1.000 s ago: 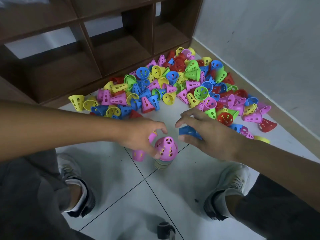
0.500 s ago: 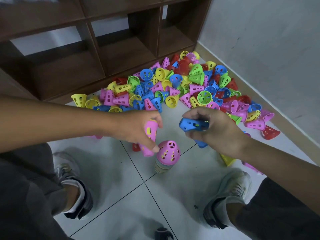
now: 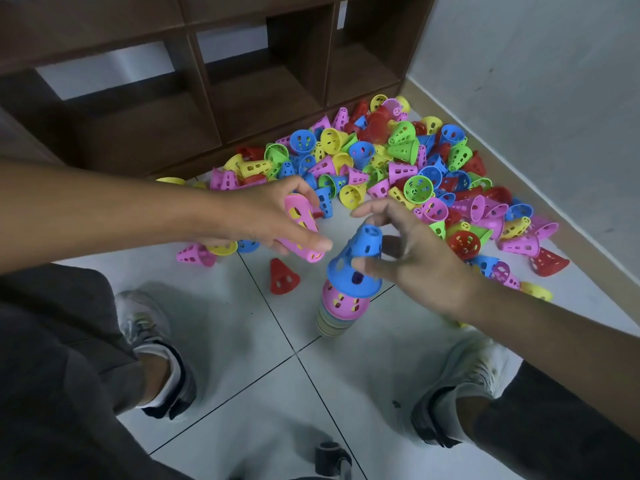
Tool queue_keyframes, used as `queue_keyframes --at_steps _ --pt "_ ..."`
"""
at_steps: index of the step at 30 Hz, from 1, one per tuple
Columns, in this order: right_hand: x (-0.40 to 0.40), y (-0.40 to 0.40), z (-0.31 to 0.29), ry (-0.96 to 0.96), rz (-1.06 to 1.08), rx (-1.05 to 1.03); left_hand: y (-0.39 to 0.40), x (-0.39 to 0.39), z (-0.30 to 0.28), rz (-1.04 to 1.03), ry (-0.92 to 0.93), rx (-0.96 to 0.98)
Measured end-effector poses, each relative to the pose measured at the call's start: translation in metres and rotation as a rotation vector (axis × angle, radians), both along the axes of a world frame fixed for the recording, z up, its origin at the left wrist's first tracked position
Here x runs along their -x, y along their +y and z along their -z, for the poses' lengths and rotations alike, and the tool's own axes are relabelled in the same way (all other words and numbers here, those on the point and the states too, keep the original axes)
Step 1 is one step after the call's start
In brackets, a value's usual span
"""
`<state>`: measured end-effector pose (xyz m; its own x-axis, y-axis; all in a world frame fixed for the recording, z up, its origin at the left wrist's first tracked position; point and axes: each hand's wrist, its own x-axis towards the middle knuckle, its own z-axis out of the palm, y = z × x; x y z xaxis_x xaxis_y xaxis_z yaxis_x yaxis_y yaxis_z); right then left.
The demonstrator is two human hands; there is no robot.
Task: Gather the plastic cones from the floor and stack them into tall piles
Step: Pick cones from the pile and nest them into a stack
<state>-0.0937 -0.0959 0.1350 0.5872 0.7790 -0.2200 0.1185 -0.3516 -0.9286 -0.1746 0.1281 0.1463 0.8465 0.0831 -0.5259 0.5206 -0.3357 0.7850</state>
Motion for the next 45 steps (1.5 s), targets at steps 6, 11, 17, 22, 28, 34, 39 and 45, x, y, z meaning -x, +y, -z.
queue_keyframes --at_steps 6,11,17,22,28,34,39,45 --pt "0.018 -0.008 0.025 -0.152 -0.072 0.133 -0.003 0.000 0.000 -0.117 0.052 0.121" --pt "0.016 -0.008 0.029 -0.125 -0.056 0.125 -0.016 -0.002 -0.001 -0.152 0.062 0.243" --pt "0.013 -0.001 0.012 -0.155 0.004 -0.011 -0.030 -0.007 -0.012 -0.237 0.089 0.630" --pt "0.011 0.002 0.005 0.002 0.059 -0.140 -0.041 -0.006 -0.025 -0.193 0.097 0.721" --pt "0.002 0.001 0.002 0.063 0.108 -0.182 -0.043 -0.006 -0.022 -0.095 0.097 0.518" --pt "-0.003 -0.004 -0.003 0.058 0.054 -0.142 -0.032 0.002 -0.004 0.197 -0.030 0.133" --pt "-0.002 -0.009 -0.001 -0.028 0.021 -0.050 -0.030 0.008 0.014 0.290 -0.158 -0.130" --pt "0.008 -0.012 0.012 -0.155 -0.125 0.157 -0.034 0.011 0.037 0.479 -0.205 -0.527"
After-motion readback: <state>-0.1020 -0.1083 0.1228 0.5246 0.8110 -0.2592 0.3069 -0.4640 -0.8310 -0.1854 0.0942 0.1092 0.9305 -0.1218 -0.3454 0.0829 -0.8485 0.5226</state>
